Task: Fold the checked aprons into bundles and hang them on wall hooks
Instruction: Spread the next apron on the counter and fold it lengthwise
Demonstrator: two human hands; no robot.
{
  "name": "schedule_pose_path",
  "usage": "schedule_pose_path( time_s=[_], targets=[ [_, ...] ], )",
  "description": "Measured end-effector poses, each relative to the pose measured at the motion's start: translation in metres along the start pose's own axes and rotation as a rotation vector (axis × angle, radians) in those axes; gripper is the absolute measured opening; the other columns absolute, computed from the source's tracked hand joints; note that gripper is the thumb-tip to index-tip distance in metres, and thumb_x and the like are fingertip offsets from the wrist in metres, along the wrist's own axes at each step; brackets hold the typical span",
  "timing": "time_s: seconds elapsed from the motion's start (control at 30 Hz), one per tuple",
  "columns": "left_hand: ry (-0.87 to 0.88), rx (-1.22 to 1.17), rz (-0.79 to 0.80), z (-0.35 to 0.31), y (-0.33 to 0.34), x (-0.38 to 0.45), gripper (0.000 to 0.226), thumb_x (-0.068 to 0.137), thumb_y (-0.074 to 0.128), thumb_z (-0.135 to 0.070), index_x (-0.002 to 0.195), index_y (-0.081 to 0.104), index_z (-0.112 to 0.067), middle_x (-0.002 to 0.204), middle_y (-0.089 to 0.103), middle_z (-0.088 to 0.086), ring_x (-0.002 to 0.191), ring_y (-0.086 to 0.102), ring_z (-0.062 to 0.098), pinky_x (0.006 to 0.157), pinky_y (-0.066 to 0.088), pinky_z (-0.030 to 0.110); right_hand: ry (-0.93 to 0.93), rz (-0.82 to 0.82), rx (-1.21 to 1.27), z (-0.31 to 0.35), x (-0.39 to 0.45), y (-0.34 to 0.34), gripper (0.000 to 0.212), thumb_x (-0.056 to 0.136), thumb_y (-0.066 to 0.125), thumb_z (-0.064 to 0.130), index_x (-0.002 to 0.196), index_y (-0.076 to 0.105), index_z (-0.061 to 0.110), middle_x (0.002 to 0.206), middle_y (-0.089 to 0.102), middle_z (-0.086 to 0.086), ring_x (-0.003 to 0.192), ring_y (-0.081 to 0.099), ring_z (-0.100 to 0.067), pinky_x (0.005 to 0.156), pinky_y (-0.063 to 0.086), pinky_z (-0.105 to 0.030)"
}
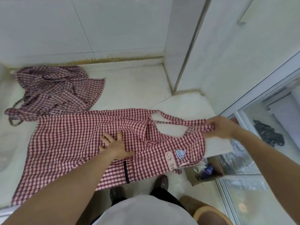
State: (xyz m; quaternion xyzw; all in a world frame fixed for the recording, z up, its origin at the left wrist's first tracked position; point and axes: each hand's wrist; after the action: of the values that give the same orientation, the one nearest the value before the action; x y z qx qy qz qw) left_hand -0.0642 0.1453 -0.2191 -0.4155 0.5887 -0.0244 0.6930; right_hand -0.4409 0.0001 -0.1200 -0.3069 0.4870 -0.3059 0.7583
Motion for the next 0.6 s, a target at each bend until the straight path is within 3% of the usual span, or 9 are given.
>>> schedule_pose_path(
  time_s=[0.07,0.13,0.23,0.3,0.37,0.43,0.5,0.53,0.6],
  targets=[
    [-0.001,0.017,0.006,0.003,-0.001,-0.002,0.135,0.074,0.067,-0.073,0.147,-0.036,-0.023,0.147,-0.041,0.032,0.142,-0.026,0.050,0.118,0.001,0.065,0.022,-0.169,0.024,-0.004,0.002,-0.026,0.024,0.076,0.083,0.013,0.078,0.064,0.028,0.080,0.066,0.006,0.078,0.066,-0.018,0.082,0.054,-0.035],
    [0.002,0.035,0.015,0.007,-0.001,-0.003,0.136,0.073,0.067,-0.074,0.147,-0.036,-0.024,0.148,-0.039,0.032,0.142,-0.026,0.050,0.117,0.002,0.065,0.045,-0.347,0.033,-0.012,0.008,-0.048,0.029,0.076,0.077,-0.001,0.078,0.063,0.025,0.081,0.068,-0.002,0.085,0.067,-0.029,0.085,0.053,-0.037],
    [0.000,0.056,0.015,0.012,0.000,-0.003,0.136,0.073,0.068,-0.074,0.148,-0.034,-0.025,0.150,-0.038,0.030,0.143,-0.025,0.050,0.118,0.003,0.064,0.077,-0.572,0.090,-0.011,0.013,-0.076,0.025,0.080,0.064,-0.011,0.094,0.068,0.010,0.098,0.066,-0.014,0.099,0.064,-0.035,0.087,0.044,-0.031],
    [-0.001,0.053,0.008,0.013,0.000,-0.004,0.135,0.073,0.067,-0.074,0.148,-0.034,-0.026,0.150,-0.038,0.029,0.143,-0.025,0.049,0.118,0.002,0.064,0.158,-0.678,0.148,-0.006,0.017,-0.091,0.038,0.083,0.059,-0.009,0.119,0.061,0.001,0.122,0.057,-0.023,0.108,0.060,-0.037,0.089,0.044,-0.034],
    [0.000,0.047,-0.003,0.013,0.001,-0.005,0.134,0.073,0.067,-0.074,0.149,-0.033,-0.026,0.151,-0.038,0.028,0.144,-0.025,0.048,0.119,0.002,0.063,0.366,-0.577,0.279,-0.003,0.022,-0.095,0.045,0.090,0.056,0.000,0.134,0.045,-0.004,0.134,0.052,-0.026,0.107,0.063,-0.035,0.088,0.050,-0.038],
    [-0.002,0.043,-0.011,0.013,0.001,-0.006,0.134,0.073,0.067,-0.074,0.149,-0.033,-0.027,0.151,-0.037,0.028,0.144,-0.025,0.047,0.119,0.002,0.063,0.517,-0.243,0.518,0.004,0.020,-0.087,0.027,0.099,0.051,0.009,0.120,0.051,-0.009,0.123,0.064,-0.023,0.089,0.073,-0.029,0.072,0.061,-0.039],
    [-0.008,0.030,-0.015,0.015,0.003,-0.005,0.134,0.073,0.067,-0.074,0.149,-0.033,-0.027,0.151,-0.038,0.027,0.144,-0.025,0.047,0.119,0.002,0.063,0.497,-0.058,0.878,0.011,0.015,-0.074,0.023,0.105,0.043,0.015,0.102,0.059,0.000,0.102,0.072,-0.016,0.067,0.074,-0.021,0.051,0.059,-0.029],
    [-0.010,0.030,-0.016,0.015,0.004,-0.005,0.134,0.073,0.066,-0.075,0.149,-0.033,-0.027,0.151,-0.038,0.027,0.144,-0.026,0.047,0.119,0.002,0.063,0.448,-0.051,1.073,0.013,0.013,-0.068,0.025,0.107,0.040,0.017,0.102,0.060,0.002,0.096,0.073,-0.014,0.066,0.074,-0.020,0.051,0.059,-0.026],
    [-0.014,0.033,-0.020,0.017,0.004,-0.004,0.134,0.073,0.066,-0.076,0.148,-0.034,-0.027,0.151,-0.038,0.028,0.144,-0.026,0.047,0.119,0.001,0.063,0.340,-0.215,1.490,0.011,0.021,-0.055,0.022,0.107,0.039,0.014,0.114,0.055,0.001,0.103,0.072,-0.017,0.086,0.074,-0.026,0.069,0.061,-0.030]
  ],
)
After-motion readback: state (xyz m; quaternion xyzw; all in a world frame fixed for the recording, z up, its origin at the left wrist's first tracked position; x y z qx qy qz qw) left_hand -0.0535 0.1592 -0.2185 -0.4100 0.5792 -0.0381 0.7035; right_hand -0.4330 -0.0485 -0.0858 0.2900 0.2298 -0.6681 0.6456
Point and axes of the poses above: each hand's wrist, its own x-axis towards the middle knuckle, its own y-axis out of the palm, z = x × y
